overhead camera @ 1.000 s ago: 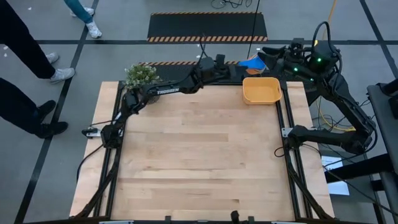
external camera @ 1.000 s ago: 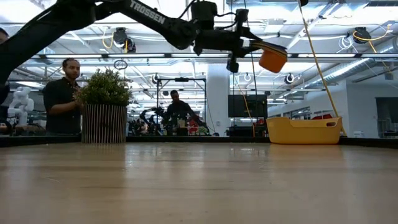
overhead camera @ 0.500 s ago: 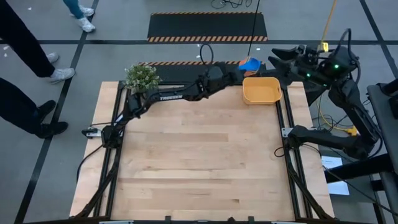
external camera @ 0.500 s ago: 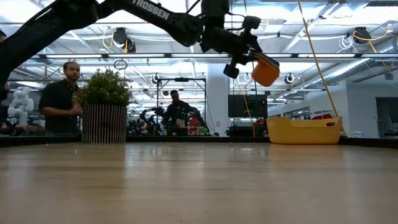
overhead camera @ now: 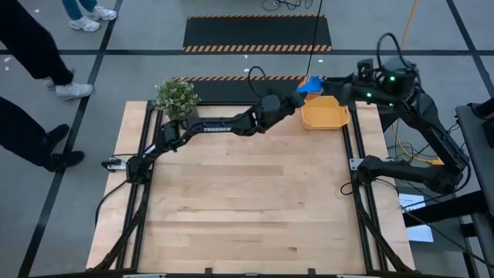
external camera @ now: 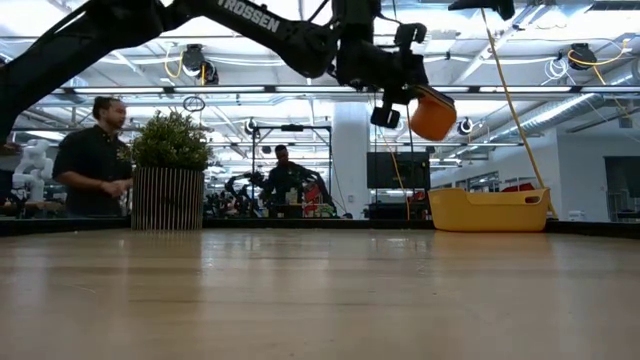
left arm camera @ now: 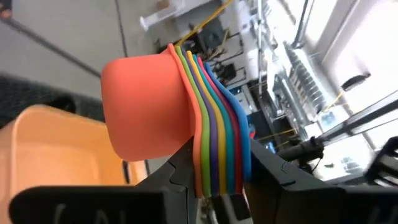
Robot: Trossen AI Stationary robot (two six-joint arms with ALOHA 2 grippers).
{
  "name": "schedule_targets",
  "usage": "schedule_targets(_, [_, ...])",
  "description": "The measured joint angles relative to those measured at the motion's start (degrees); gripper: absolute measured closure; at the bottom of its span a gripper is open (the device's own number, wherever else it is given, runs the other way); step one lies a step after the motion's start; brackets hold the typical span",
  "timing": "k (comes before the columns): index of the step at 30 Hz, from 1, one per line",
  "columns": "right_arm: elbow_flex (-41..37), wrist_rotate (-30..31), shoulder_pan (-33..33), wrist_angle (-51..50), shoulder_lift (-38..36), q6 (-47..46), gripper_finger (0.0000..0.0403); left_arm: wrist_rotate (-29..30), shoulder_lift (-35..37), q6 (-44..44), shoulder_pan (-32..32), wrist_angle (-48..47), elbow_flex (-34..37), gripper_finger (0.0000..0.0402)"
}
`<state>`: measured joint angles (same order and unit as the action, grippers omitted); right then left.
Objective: Nest measuring cups in basket
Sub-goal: Put the nested measuring cups into the yellow bin
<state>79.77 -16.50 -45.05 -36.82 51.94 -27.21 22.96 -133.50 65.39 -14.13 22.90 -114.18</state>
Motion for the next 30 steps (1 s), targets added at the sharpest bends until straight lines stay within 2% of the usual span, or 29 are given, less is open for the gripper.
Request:
schedule_targets(7, [0.0,-0.06,-1.41,-5.78,1.86,-21.27,0.0154,1.14,-2.73,5.18,-0.04,7.3,0.09,0.0309])
schedule_targets(13, [-0.4,2.72,-2.5,-5.09,1.84,-27.05,0.0154,1.74,-3.03,8.27,-0.65,14.15,0.08,0.0309])
schedule_targets(16, [-3.68,2.9,-2.97,-2.15,1.33,-32.27,0.0154,1.77,-3.07,9.78,-1.01,17.29,0.08,0.0309])
schedule_targets(22, [-17.02,-0.12,-2.99,15.42,-1.42,-47.02,0.0147,2.22,-2.98,13.2,-1.36,21.53,0.08,0.0309])
schedule_targets(30, [-33.0,0.7,-2.99,40.04,-2.51,-60.66,0.0132,0.55,-2.98,13.23,-1.29,21.72,0.08,0.0309])
